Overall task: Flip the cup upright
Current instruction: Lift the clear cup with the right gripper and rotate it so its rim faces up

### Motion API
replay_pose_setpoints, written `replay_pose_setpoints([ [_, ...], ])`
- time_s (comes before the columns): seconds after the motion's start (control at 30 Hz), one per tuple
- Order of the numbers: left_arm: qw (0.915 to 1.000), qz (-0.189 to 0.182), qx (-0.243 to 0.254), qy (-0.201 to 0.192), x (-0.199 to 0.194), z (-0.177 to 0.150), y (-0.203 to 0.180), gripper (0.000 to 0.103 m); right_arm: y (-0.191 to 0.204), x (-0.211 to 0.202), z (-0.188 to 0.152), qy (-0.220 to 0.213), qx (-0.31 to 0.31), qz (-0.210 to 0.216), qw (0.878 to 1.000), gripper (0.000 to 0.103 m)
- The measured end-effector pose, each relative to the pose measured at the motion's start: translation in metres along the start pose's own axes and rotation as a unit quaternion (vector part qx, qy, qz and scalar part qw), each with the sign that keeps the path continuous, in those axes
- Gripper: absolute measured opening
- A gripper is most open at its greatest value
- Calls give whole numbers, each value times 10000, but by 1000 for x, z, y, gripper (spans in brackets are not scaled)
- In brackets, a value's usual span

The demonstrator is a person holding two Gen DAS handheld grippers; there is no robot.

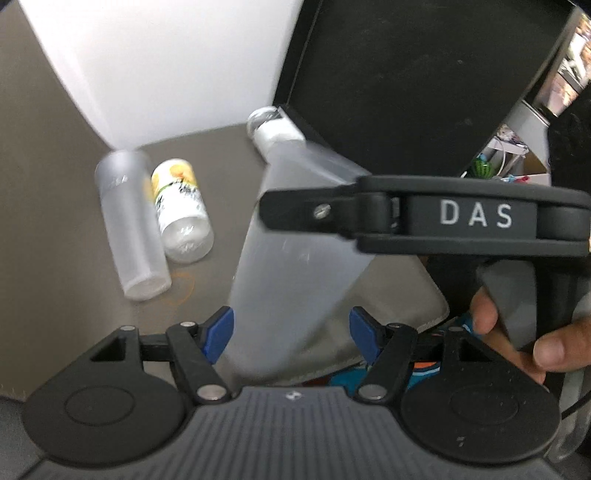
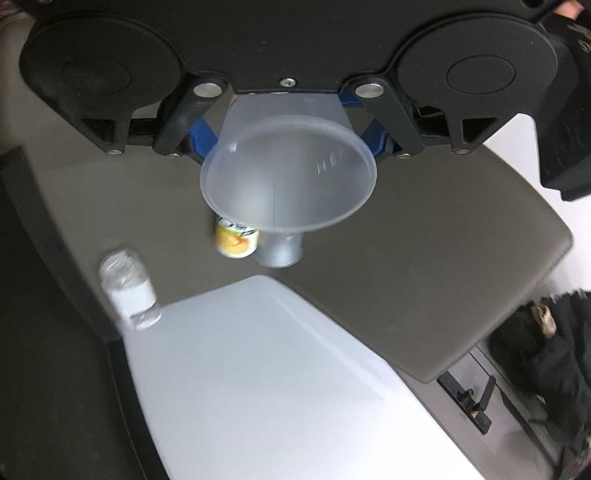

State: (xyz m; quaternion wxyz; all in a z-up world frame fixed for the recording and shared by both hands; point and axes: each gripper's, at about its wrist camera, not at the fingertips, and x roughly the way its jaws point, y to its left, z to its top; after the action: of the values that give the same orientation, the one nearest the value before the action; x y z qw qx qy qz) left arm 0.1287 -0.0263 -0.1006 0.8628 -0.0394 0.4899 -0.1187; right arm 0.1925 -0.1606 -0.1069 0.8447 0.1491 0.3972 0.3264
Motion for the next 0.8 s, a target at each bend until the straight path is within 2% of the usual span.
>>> replay_pose_setpoints([
  [0.07,9998,7,-148,126,3,-1,9,68,2,-1,-1,-120,-177,-208,9996,75],
  [0.2,9971,271,-665,268,6,-1,35,68,7,5,-3,-213,-535,-548,9968,75],
  [0.33,9932,462,-1046,199,0,4,57,68,9,13,-7,-218,-731,-778,9940,75],
  [0.47,9900,822,-1149,49,-8,15,71,68,11,20,-9,-276,-861,-921,9916,75],
  [0.6,9860,924,-1381,-137,-20,32,85,68,14,25,-11,-307,-1032,-1061,9885,75],
  [0.8,9862,618,-1464,-457,-37,54,83,68,24,33,-18,-265,-1410,-1274,9814,75],
])
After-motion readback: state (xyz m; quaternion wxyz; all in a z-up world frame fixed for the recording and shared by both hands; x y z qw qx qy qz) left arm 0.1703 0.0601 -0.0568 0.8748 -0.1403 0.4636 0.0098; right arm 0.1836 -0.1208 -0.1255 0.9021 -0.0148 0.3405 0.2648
